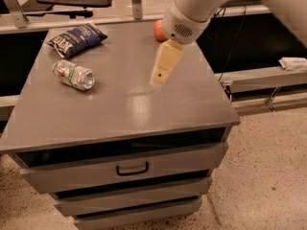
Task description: Place 7up can upright
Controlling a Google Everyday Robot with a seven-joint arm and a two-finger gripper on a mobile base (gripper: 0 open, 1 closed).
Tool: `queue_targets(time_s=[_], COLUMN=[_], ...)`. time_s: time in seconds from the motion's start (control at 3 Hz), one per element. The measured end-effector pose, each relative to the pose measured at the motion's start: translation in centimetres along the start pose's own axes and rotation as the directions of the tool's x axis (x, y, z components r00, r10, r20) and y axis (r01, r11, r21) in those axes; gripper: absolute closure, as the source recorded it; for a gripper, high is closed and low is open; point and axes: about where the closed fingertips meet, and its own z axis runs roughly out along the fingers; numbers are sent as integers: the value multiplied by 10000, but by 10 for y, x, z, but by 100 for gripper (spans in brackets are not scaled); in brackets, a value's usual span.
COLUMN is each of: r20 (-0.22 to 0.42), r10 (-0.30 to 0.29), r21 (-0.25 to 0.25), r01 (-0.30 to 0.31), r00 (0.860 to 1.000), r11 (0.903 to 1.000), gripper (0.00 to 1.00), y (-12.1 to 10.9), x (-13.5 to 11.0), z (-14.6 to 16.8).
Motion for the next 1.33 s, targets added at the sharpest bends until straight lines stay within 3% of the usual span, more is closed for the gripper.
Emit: queue_targets(time_s=[0.33, 0.67, 1.0, 1.33], r20=[933, 910, 1168, 1587], r10=[-115, -99, 266, 753], r21=[-238, -241, -254, -515], r01=[138, 122, -238, -680], r00=[9956, 9958, 9928, 9844], r11=[9996, 9996, 9994, 9964], gripper=[0, 0, 0, 0], y=[-17, -17, -17, -23], x=[-85, -83, -99, -136], z=[39, 38, 47, 79])
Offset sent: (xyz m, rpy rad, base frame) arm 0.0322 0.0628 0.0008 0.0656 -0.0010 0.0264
